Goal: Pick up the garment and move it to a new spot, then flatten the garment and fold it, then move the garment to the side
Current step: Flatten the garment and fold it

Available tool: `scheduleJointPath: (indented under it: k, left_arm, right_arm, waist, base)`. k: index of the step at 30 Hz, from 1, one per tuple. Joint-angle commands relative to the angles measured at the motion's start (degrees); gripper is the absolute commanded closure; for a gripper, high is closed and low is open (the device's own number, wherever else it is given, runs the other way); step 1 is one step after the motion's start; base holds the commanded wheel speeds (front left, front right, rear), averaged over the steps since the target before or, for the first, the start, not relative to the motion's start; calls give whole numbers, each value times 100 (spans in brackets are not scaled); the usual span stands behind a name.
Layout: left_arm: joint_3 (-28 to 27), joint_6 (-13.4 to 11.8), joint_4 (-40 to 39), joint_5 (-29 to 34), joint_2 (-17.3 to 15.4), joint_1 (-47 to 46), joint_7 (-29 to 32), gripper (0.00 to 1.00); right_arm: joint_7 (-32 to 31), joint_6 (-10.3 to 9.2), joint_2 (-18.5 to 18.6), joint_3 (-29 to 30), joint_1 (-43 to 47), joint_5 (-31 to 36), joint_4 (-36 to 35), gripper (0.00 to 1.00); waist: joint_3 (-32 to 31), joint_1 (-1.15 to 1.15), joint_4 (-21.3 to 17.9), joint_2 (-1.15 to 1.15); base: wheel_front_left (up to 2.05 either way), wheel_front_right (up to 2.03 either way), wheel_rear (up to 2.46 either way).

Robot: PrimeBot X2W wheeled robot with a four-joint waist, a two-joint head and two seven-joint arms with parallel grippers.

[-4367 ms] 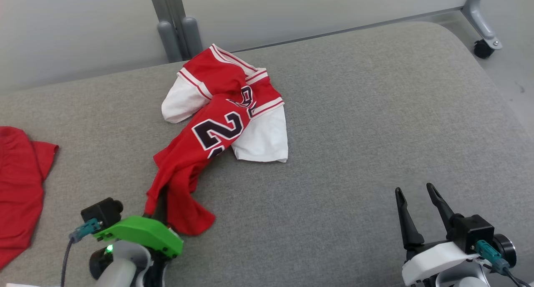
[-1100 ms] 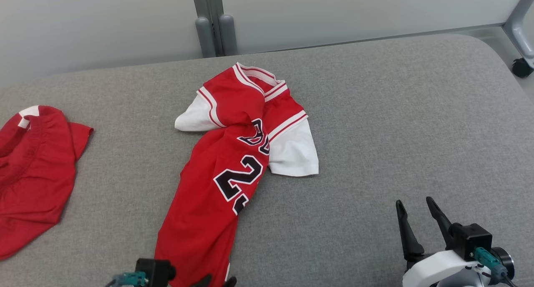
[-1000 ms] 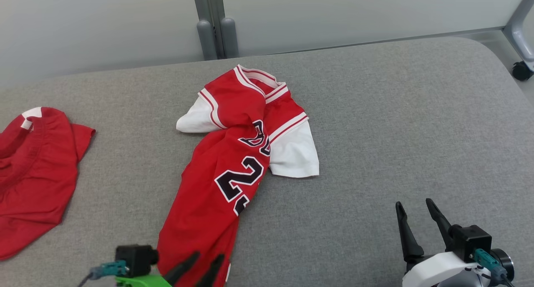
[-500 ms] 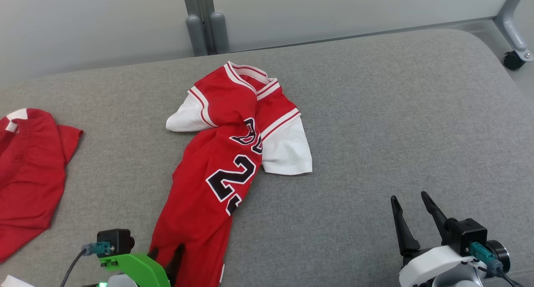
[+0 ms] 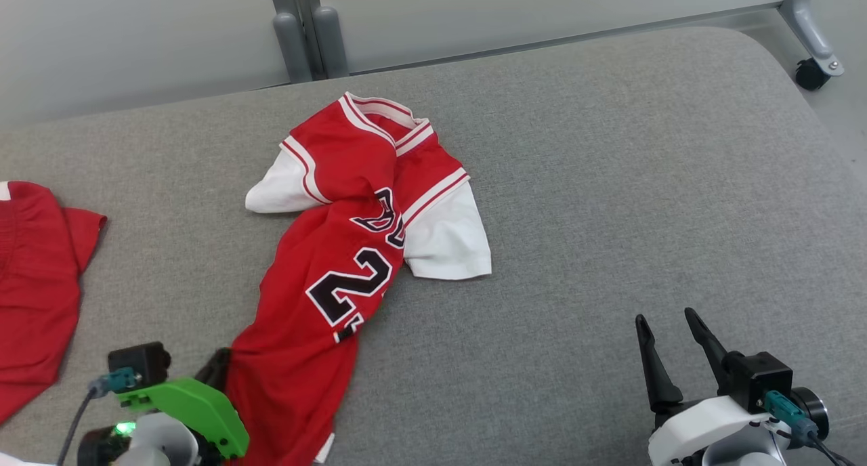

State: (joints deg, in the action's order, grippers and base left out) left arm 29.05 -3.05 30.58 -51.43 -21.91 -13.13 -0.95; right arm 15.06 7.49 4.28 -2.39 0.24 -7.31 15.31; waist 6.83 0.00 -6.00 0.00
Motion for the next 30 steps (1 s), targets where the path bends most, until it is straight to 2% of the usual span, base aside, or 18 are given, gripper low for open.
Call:
scheduleJointPath:
  k: [1, 4, 9, 10, 11, 12, 18, 22, 24, 27, 30]
  left_arm:
    - [-103, -108, 85, 121, -77, -168, -220, 100]
    - [-201, -243, 281, 248, -125, -334, -527, 100]
    - [-254, -265, 701, 247, -95, -466, -668, 100]
    - [-280, -246, 763, 192, -51, -447, -705, 93]
    - [-293, -275, 818, 254, -58, -443, -842, 56]
    - [-335, -327, 874, 244, -47, -419, -928, 2]
    - [-693, -462, 706, 255, 167, 16, -1394, 0]
    - [-1313, -707, -367, 794, 349, 544, -1426, 0]
    - [-1770, -876, -1158, 1308, 629, 1023, -1421, 0]
    - [-2303, -924, -2141, 1995, 1121, 1632, -1417, 0]
    - [-2630, -757, -2673, 2662, 1532, 2127, -1418, 0]
  right_arm:
    - [18, 0, 9, 7, -58, 11, 4, 0]
    - [18, 0, 28, 3, -39, 21, 19, 0]
    - [18, 0, 33, -35, -2, 26, 35, 0]
    - [18, 0, 32, -36, 11, 25, 36, 0]
    - [18, 0, 28, -32, 25, 23, 33, 0]
    - [18, 0, 23, -24, 37, 21, 29, 0]
    - [18, 0, 16, 95, 185, 30, -32, 0]
    - [18, 0, 31, 265, 302, 44, -130, 0]
    - [18, 0, 35, 366, 353, 50, -182, 0]
    - [18, 0, 30, 482, 423, 77, -252, 0]
    - [17, -1, 19, 581, 440, 111, -339, 0]
  waist:
    - [-30, 0, -3, 0]
    - [-96, 0, -8, 0]
    - [-210, 0, -54, 0]
    - [-228, 0, -62, 0]
    - [-242, 0, -67, 0]
    - [-255, 0, -67, 0]
    - [-388, 0, -32, 0]
    - [-487, 0, 86, 0]
    - [-532, 0, 177, 0]
    - [-591, 0, 328, 0]
    - [-622, 0, 478, 0]
  base:
    - [0, 0, 0]
    - [0, 0, 0]
    - [0, 0, 0]
    - [0, 0, 0]
    - [0, 0, 0]
    - [0, 0, 0]
    - [0, 0, 0]
    - [0, 0, 0]
    - [0, 0, 0]
    - [0, 0, 0]
    - [0, 0, 0]
